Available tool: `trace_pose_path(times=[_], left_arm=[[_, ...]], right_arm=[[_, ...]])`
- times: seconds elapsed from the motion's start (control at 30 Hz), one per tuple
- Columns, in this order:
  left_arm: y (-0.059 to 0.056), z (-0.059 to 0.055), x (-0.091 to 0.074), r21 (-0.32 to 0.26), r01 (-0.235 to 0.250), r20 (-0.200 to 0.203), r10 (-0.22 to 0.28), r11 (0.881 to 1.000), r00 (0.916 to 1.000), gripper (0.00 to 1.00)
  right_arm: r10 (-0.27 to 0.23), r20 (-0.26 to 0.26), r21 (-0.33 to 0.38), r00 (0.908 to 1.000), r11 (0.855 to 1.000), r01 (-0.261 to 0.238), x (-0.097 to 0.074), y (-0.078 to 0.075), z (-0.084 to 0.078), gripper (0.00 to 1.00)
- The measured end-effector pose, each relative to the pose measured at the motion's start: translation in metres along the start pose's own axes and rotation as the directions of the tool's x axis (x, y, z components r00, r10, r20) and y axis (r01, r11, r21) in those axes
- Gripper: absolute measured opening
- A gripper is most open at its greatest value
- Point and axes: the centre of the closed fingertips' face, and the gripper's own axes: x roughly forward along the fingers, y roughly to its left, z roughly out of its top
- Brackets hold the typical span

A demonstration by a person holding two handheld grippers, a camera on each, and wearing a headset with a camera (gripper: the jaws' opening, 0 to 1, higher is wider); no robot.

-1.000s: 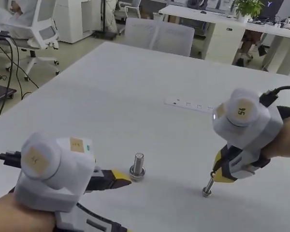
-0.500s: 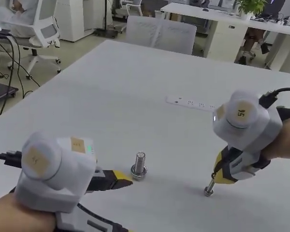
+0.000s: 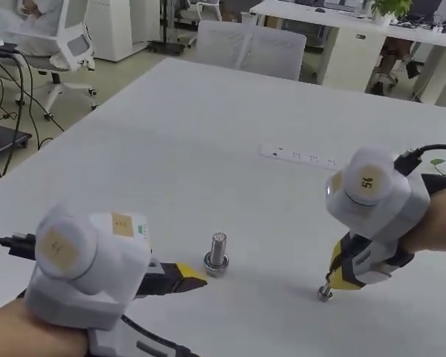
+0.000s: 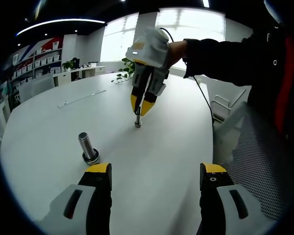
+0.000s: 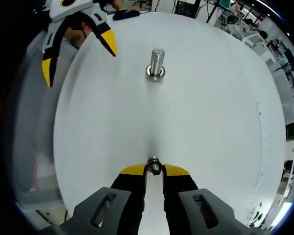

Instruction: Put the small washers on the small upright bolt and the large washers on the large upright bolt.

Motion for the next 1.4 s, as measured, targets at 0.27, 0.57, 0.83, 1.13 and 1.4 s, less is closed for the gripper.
trace_pose_path(times=[0.27, 0.57, 0.83, 1.13, 1.4], left_arm=[[0.0, -0.001, 0.0, -0.001, 0.0, -0.006, 0.0, 1.0, 1.0, 0.73], [-0.001, -0.002, 0.001, -0.003, 0.001, -0.012, -0.001, 1.0, 0.9999, 0.73], [-0.001, -0.004, 0.002, -0.004, 0.001, -0.015, -0.001, 1.0, 0.9999, 0.73], [-0.001, -0.005, 0.002, -0.006, 0.003, -0.018, -0.003, 1.0, 0.9998, 0.73], [-0.001, -0.005, 0.002, -0.006, 0.003, -0.017, -0.004, 1.0, 0.9998, 0.73]], right_arm=[[0.015, 0.001, 0.007, 0.9999, 1.0, -0.015, 0.009, 0.001, -0.003, 0.14], [0.028, 0.004, 0.016, 0.9996, 0.999, -0.028, 0.018, 0.003, -0.005, 0.14], [0.035, 0.003, 0.014, 0.9994, 0.999, -0.035, 0.023, 0.006, -0.006, 0.14], [0.037, 0.002, 0.021, 0.9993, 0.999, -0.037, 0.026, 0.006, -0.006, 0.14], [0.041, -0.005, 0.037, 0.9991, 0.998, -0.041, 0.027, 0.007, -0.005, 0.15]])
